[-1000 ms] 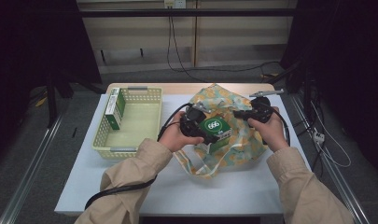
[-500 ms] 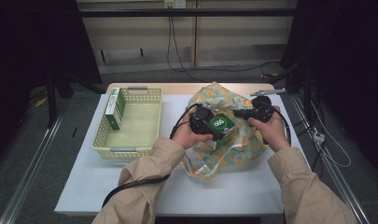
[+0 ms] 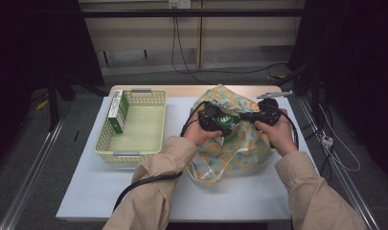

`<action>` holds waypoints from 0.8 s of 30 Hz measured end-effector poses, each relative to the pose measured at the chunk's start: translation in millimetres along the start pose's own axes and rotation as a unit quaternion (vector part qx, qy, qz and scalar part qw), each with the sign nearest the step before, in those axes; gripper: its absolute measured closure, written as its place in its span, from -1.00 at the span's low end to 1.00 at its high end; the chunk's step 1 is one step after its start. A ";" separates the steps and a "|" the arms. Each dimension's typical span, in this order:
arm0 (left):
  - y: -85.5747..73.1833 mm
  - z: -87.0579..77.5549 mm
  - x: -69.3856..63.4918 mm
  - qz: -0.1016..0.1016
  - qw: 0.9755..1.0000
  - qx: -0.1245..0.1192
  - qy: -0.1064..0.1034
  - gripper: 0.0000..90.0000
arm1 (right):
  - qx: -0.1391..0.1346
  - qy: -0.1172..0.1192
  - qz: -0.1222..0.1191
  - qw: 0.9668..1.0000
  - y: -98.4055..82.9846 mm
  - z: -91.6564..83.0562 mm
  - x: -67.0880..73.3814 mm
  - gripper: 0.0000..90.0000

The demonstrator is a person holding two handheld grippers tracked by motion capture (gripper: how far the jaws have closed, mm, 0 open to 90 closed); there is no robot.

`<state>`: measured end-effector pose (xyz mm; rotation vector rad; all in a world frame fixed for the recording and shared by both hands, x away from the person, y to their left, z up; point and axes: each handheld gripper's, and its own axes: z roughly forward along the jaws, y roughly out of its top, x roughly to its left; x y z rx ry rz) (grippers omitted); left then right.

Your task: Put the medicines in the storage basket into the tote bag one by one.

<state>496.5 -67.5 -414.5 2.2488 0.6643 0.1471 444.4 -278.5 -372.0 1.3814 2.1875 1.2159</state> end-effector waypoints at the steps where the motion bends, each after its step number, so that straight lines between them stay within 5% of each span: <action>1: 1.0 1.2 2.8 -0.005 1.000 -0.005 0.004 -0.64 | 0.000 0.000 0.001 1.000 -0.2 0.3 0.0 0.98; 8: 1.0 7.5 14.4 -0.028 0.999 -0.016 0.039 -0.67 | 0.002 0.004 -0.002 1.000 -0.6 4.1 2.3 0.98; 12: -2.3 5.1 17.5 -0.046 0.999 -0.025 0.009 -0.72 | 0.004 0.005 0.001 1.000 -1.7 5.4 2.8 0.98; 24: -13.8 -22.7 9.3 -0.018 1.000 -0.013 -0.010 -0.73 | 0.008 0.002 0.001 1.000 -6.0 6.8 2.6 0.98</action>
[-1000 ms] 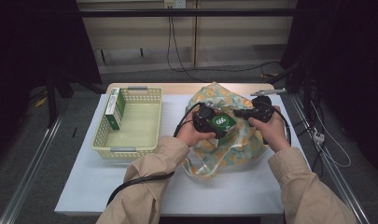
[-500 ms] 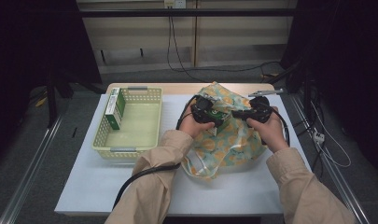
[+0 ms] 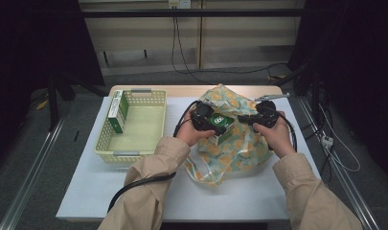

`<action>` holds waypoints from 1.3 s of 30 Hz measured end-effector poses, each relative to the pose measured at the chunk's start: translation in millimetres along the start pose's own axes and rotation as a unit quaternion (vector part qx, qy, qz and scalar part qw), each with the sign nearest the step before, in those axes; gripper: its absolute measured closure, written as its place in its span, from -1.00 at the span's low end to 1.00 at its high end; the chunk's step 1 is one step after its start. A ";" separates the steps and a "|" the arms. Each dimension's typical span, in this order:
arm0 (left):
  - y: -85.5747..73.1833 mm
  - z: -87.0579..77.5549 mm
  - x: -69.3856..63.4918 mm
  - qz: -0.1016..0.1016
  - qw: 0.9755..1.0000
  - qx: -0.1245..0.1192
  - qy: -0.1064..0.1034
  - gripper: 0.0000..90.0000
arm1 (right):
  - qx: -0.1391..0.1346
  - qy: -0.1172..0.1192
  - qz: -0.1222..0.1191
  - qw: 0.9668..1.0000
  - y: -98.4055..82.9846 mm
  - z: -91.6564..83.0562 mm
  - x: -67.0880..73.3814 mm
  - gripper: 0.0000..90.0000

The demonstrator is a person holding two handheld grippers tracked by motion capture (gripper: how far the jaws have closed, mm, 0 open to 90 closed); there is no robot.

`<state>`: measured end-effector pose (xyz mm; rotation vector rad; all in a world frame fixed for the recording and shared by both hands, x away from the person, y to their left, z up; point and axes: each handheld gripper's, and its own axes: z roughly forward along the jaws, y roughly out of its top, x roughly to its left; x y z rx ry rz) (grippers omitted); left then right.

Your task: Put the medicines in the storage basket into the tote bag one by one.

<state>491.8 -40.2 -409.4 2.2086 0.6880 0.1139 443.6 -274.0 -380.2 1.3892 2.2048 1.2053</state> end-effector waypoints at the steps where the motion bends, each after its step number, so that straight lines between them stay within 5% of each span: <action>1: -0.6 -2.3 0.4 0.000 1.000 -0.003 -0.001 -0.73 | 0.000 0.000 0.001 1.000 0.0 0.1 0.5 0.98; 11: 0.3 2.2 -4.5 0.005 1.000 -0.012 -0.011 -0.65 | 0.000 -0.001 -0.003 1.000 2.0 -0.8 4.7 0.98; 14: 4.9 7.6 -6.7 0.004 1.000 -0.012 0.009 -0.64 | 0.000 0.002 -0.003 1.000 2.9 -0.7 4.8 0.98; 15: 6.5 10.4 -5.0 0.005 1.000 -0.016 -0.006 -0.64 | 0.000 0.002 -0.003 1.000 2.9 -0.7 4.8 0.98; 25: 21.7 31.4 -4.3 -0.018 0.999 -0.036 0.014 -0.69 | -0.007 0.003 -0.001 1.000 7.8 -3.4 4.5 0.98; 32: 19.3 11.7 -7.9 -0.019 0.999 -0.026 -0.011 -0.78 | -0.003 -0.001 0.002 1.000 4.7 -3.3 0.8 0.98; 39: 9.7 -23.2 -10.1 0.007 1.000 -0.004 -0.027 -0.79 | 0.001 -0.004 0.003 1.000 2.6 1.1 2.7 0.98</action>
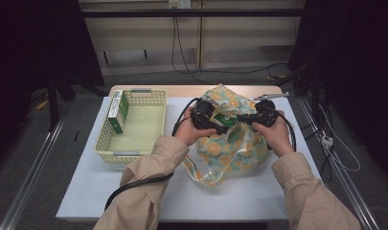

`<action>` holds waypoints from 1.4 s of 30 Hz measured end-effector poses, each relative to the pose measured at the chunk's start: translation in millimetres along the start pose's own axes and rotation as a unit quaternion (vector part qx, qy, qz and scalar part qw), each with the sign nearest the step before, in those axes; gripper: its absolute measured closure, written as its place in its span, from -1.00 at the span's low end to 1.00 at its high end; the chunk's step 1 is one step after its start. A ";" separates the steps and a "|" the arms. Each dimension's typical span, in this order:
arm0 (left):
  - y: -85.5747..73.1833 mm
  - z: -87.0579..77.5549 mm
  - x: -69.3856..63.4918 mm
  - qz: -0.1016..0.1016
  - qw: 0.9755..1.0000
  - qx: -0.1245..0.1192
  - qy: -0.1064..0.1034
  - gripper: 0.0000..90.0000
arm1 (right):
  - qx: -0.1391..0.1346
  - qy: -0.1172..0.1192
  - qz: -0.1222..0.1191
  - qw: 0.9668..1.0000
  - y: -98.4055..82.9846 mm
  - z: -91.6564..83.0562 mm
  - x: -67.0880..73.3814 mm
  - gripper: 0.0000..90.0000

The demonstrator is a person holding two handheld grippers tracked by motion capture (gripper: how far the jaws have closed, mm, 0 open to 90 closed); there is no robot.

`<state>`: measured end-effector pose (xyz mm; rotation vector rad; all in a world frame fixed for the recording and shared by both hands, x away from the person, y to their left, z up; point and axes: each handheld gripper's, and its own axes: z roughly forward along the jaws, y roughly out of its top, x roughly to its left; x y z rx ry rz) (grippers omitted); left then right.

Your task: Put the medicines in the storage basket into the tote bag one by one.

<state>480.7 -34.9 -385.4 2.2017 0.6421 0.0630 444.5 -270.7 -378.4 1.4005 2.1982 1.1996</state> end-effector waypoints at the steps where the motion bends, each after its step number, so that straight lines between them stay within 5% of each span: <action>1: -2.5 -5.8 0.2 0.000 1.000 0.000 -0.003 -0.79 | 0.000 0.000 -0.002 1.000 -0.4 0.4 0.0 0.98; 8: -11.0 -43.7 3.7 0.014 1.000 -0.004 -0.012 -0.79 | 0.001 -0.005 0.002 1.000 -4.0 1.4 -0.1 0.98; 23: -29.3 -112.7 39.1 -0.005 0.999 -0.011 0.035 -0.86 | 0.000 -0.005 0.001 1.000 -3.7 -0.5 2.0 0.98; 42: -63.6 -159.0 88.3 -0.029 0.994 0.006 0.102 -0.87 | -0.004 -0.005 0.000 1.000 -4.9 -3.1 -0.5 0.98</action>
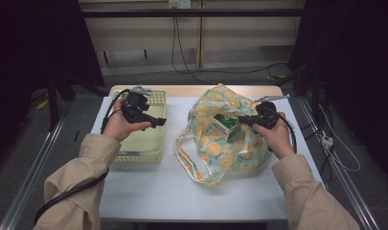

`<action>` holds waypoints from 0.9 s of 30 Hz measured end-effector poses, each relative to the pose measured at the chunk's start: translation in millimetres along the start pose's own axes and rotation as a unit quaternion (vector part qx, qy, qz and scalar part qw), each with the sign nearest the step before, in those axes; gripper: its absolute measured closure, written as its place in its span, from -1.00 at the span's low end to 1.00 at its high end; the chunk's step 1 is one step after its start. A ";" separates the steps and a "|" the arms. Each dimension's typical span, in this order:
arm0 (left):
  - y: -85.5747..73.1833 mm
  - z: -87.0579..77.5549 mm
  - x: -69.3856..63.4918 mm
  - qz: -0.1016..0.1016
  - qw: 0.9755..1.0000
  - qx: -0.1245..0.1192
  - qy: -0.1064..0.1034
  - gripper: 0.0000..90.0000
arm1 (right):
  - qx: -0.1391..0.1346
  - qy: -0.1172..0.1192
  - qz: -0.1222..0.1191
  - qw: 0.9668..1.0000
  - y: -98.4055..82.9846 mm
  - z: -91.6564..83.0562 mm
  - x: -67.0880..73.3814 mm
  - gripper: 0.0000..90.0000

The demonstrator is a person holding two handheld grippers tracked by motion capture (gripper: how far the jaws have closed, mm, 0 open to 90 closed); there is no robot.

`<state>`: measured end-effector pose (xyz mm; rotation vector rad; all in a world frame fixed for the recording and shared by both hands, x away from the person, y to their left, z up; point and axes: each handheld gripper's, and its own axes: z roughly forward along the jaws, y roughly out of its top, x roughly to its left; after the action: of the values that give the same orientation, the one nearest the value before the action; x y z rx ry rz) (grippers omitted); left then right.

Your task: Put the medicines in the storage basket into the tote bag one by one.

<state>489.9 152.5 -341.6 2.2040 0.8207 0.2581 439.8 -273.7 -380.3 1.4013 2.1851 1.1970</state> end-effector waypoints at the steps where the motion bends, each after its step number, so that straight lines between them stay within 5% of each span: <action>1: -1.4 -1.9 3.0 -0.001 1.000 0.000 0.008 -0.87 | 0.000 0.000 0.000 1.000 0.0 -0.1 0.0 0.97; 9: -12.6 -11.3 30.2 -0.035 0.999 0.004 0.036 -0.84 | 0.001 0.003 0.000 1.000 -0.3 0.3 -0.3 0.98; 17: -23.8 -21.6 51.2 -0.048 0.996 0.005 0.069 -0.81 | 0.000 0.003 0.000 1.000 0.4 0.1 0.5 0.97; 27: -40.1 -35.2 78.4 -0.077 0.990 0.015 0.114 -0.77 | -0.003 0.004 0.004 1.000 0.0 -0.6 -1.7 0.97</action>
<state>516.7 243.0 -351.3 2.1498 1.1219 0.4299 440.2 -275.4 -380.3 1.4060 2.1810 1.2121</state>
